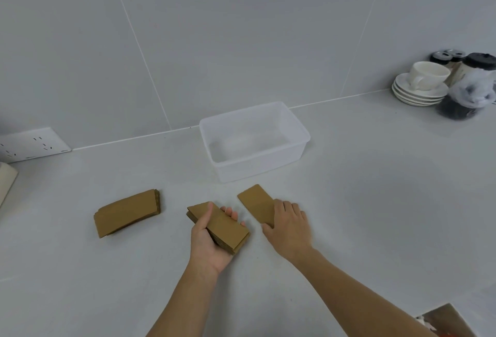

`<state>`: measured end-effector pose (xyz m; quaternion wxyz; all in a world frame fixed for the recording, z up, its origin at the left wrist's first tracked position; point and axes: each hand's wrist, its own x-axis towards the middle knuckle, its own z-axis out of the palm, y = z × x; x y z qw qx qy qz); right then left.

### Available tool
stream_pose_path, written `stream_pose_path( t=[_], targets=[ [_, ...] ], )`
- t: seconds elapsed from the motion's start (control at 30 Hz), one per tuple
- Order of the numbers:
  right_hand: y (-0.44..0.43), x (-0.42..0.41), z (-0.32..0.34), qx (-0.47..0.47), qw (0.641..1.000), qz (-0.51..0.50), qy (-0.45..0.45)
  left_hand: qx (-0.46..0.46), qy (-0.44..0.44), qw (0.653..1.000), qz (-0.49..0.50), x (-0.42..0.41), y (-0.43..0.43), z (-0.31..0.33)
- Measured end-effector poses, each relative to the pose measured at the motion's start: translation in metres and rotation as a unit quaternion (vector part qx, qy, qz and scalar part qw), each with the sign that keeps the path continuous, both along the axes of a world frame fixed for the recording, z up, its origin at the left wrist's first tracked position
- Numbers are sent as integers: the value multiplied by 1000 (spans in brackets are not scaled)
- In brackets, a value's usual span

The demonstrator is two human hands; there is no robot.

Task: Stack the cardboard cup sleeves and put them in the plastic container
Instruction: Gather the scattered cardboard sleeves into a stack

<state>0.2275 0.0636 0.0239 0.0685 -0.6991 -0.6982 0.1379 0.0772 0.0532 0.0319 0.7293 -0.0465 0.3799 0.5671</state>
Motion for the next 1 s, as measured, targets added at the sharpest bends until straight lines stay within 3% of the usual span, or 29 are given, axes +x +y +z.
stream_pose_path(
  t=[0.2, 0.47, 0.73, 1.0],
  targets=[
    [2, -10, 21, 14, 988, -28, 153, 16, 3, 1000, 5, -3, 4, 2],
    [-14, -41, 38, 6, 958, 77, 276, 63, 11, 998, -22, -9, 3, 4],
    [-16, -52, 33, -15, 959, 147, 242, 69, -36, 997, -11, -17, 0, 7],
    [-3, -48, 36, -69, 952, 212, 211, 40, 66, 992, -104, -31, 0, 10]
  ],
)
